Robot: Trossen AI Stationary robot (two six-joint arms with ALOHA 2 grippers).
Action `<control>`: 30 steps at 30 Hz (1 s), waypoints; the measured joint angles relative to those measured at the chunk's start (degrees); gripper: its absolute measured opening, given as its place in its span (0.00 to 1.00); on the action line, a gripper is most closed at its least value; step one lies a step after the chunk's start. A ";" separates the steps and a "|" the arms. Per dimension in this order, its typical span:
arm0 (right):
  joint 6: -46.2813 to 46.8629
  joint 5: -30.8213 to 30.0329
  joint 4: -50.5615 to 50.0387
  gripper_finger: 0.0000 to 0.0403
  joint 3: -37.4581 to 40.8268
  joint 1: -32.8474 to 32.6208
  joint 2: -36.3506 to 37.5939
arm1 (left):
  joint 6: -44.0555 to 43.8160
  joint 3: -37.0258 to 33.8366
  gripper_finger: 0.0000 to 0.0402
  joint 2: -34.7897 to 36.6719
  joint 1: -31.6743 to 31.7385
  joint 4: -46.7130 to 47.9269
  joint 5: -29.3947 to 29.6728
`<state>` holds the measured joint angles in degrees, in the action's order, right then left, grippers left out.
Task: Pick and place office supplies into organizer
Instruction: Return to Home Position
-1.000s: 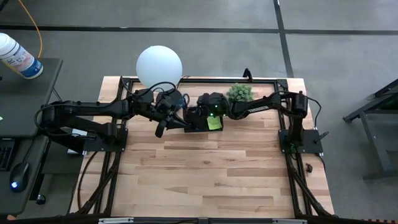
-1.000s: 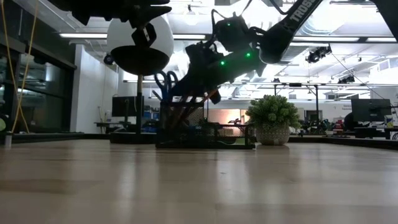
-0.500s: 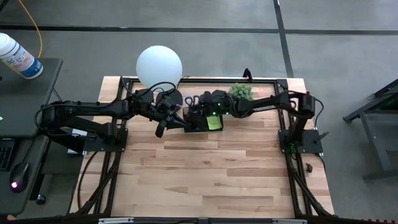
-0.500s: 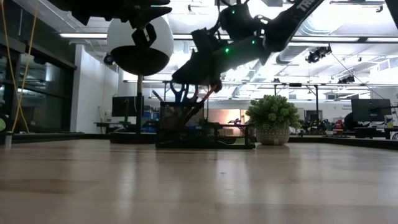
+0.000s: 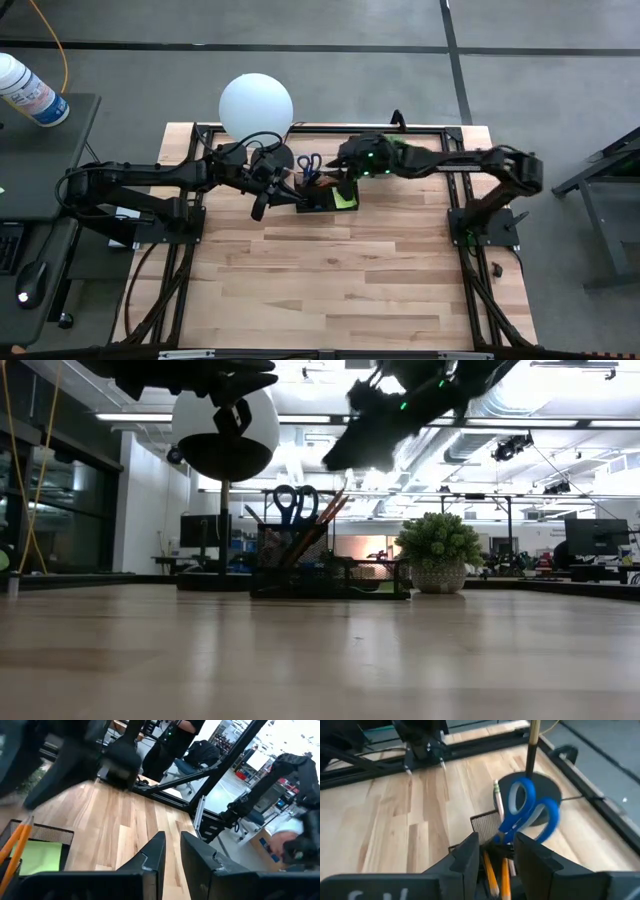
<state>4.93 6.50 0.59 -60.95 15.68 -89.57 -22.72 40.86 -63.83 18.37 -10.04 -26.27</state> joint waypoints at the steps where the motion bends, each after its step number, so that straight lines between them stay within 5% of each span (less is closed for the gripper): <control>1: -0.45 -0.06 -1.31 0.28 -0.02 0.02 1.88 | 0.37 0.00 0.12 0.00 0.00 0.01 0.19; 11: -0.42 -0.31 -17.23 0.28 -0.07 -0.95 17.83 | 2.07 -0.02 0.12 0.00 0.00 0.96 3.17; 17: 2.27 -0.17 -25.58 0.15 -0.07 -4.69 21.81 | 1.37 -0.02 0.12 0.29 -0.02 1.14 4.20; 22: 3.49 -4.82 -31.02 0.01 -0.07 -6.52 21.82 | -1.63 -1.44 0.08 3.44 -2.45 -0.34 16.88; 30: 2.69 -5.74 -30.62 0.03 -0.07 -5.21 21.78 | -3.01 -7.95 0.02 12.68 -9.16 -0.92 28.29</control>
<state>7.62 0.76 -30.03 -61.01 10.47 -67.79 -25.74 32.92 -51.16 9.21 -10.96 2.02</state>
